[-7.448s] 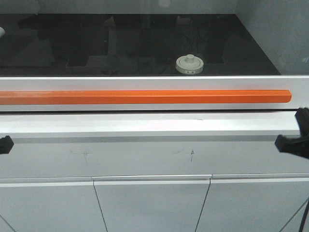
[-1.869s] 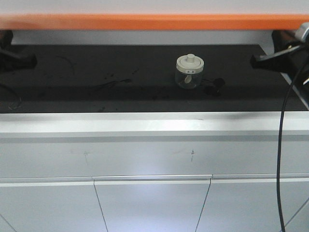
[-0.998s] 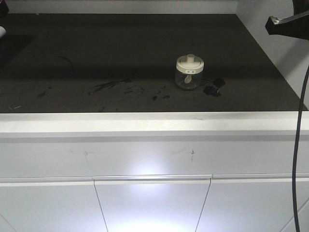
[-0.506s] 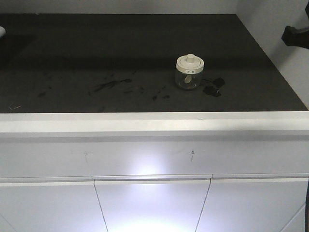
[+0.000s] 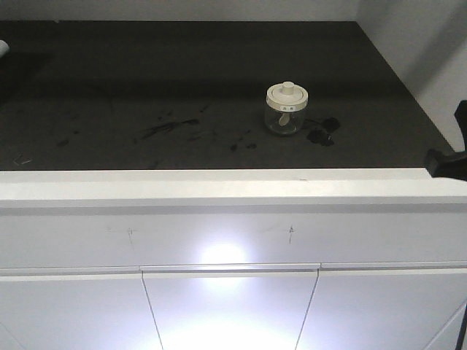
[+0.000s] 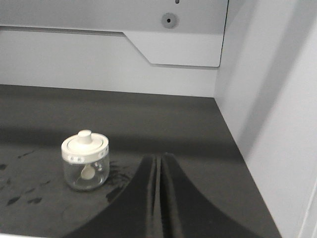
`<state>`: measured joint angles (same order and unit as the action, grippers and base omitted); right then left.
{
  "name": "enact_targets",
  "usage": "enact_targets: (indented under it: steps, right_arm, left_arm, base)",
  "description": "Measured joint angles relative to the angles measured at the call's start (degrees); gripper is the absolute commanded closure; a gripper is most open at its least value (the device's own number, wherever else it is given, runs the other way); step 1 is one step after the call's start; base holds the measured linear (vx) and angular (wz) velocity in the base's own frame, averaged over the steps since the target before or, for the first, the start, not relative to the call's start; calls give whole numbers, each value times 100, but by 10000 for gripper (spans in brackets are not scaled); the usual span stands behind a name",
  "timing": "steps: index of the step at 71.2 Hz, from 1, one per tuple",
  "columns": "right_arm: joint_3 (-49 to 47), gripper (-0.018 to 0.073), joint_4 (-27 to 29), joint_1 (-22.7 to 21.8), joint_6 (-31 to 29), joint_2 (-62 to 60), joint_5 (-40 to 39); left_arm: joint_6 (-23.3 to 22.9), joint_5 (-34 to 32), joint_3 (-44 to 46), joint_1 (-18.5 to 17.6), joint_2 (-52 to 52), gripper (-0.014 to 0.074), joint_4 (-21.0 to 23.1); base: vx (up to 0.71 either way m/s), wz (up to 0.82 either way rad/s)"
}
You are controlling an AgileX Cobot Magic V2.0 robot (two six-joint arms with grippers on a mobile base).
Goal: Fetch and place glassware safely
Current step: 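Release the handle and reach the right gripper toward the glass jar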
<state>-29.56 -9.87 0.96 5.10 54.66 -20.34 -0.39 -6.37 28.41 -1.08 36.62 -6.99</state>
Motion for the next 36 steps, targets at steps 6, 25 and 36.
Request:
enact_targets:
  steps: [6, 25, 36]
  right_arm:
    - [372, 560, 0, 0, 13, -221, -242]
    - [1086, 560, 0, 0, 40, -615, -671]
    - [1105, 560, 0, 0, 57, -633, -761]
  left_arm:
    - [-6, 112, -424, 0, -455, 603, -43]
    - [-17, 1009, -1157, 0, -1826, 603, -61]
    - [-17, 1514, -1211, 0, -2345, 603, -61]
  base:
    - [0, 0]
    - [0, 0]
    - [0, 0]
